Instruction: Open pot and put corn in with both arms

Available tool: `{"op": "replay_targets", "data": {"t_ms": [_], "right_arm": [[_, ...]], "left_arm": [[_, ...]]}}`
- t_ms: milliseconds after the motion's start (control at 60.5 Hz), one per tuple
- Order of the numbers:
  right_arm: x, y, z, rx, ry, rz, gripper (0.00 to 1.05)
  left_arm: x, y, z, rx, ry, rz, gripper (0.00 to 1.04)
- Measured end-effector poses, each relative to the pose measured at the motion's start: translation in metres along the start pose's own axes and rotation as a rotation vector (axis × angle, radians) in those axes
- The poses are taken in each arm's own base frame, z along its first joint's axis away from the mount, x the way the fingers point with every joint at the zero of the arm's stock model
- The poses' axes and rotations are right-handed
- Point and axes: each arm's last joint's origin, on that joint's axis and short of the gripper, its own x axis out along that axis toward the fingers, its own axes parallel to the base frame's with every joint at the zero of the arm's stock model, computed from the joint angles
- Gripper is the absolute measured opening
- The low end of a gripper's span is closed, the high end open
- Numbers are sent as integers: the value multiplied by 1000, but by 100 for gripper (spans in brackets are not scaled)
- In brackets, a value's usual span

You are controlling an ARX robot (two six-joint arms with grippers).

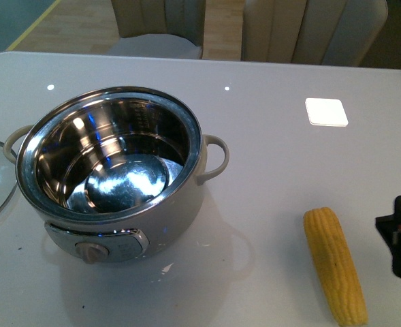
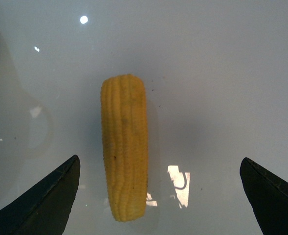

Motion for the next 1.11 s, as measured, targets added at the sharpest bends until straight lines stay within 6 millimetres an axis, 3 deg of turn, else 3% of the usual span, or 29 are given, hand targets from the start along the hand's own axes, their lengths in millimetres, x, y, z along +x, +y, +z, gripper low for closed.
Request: {"op": "replay_targets", "data": {"t_ms": [182, 909, 1107], "right_arm": [[26, 7, -13, -63, 88, 36, 96], [95, 19, -54, -130, 263, 66, 96], [105, 19, -64, -153, 282, 45, 60]], "left_arm": [[0, 0, 0, 0, 0, 0, 98], [0, 0, 0, 0, 0, 0, 98], [0, 0, 0, 0, 0, 0, 98]]}}
